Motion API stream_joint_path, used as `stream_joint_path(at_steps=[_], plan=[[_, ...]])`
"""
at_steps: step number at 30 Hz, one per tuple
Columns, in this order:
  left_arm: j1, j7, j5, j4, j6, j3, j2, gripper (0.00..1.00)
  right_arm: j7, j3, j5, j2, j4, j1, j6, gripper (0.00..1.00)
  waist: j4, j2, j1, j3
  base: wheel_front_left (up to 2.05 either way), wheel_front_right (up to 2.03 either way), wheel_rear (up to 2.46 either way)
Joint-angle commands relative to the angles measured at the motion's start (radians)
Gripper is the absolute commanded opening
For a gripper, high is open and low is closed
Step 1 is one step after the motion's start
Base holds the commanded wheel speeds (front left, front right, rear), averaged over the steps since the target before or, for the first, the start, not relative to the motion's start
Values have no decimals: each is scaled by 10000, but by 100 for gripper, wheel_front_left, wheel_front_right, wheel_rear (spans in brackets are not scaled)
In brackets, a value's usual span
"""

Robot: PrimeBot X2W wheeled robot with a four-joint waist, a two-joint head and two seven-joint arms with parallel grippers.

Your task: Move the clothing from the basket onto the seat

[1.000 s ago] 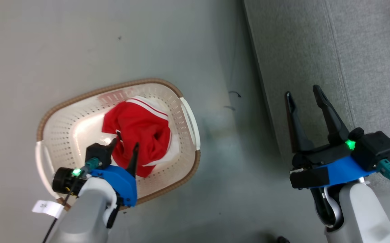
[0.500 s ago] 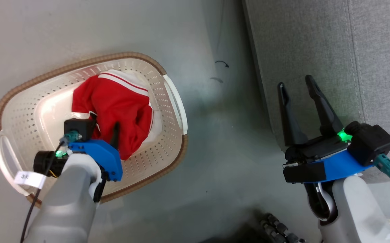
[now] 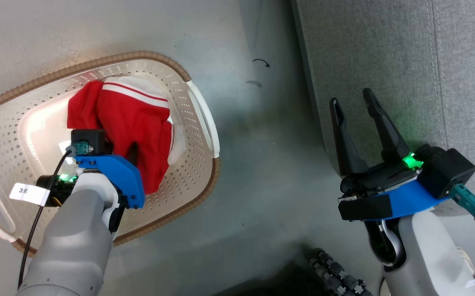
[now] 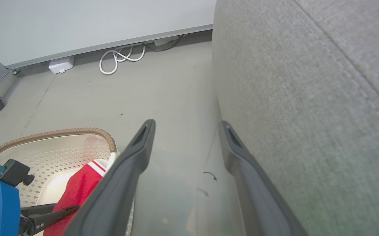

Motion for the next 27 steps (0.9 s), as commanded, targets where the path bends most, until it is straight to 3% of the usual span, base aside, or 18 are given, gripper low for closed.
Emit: stream_joint_path(at_steps=[1,18,27], plan=[[-170,26,-6,26,-25,-46,65,0,-47,14,45,9,20,-186,5,100,-14,0,-1,19,0,0,0],[6,-154,-417,-67,-66,-588,-155,0,-53,-52,-94,9,100,-265,5,100,194,0,-1,-432,0,0,0],[536,-400,-1182,-606,-69,-1090,-171,0,-48,4,-205,8,366,-333,5,100,562,0,-1,-1516,0,0,0]])
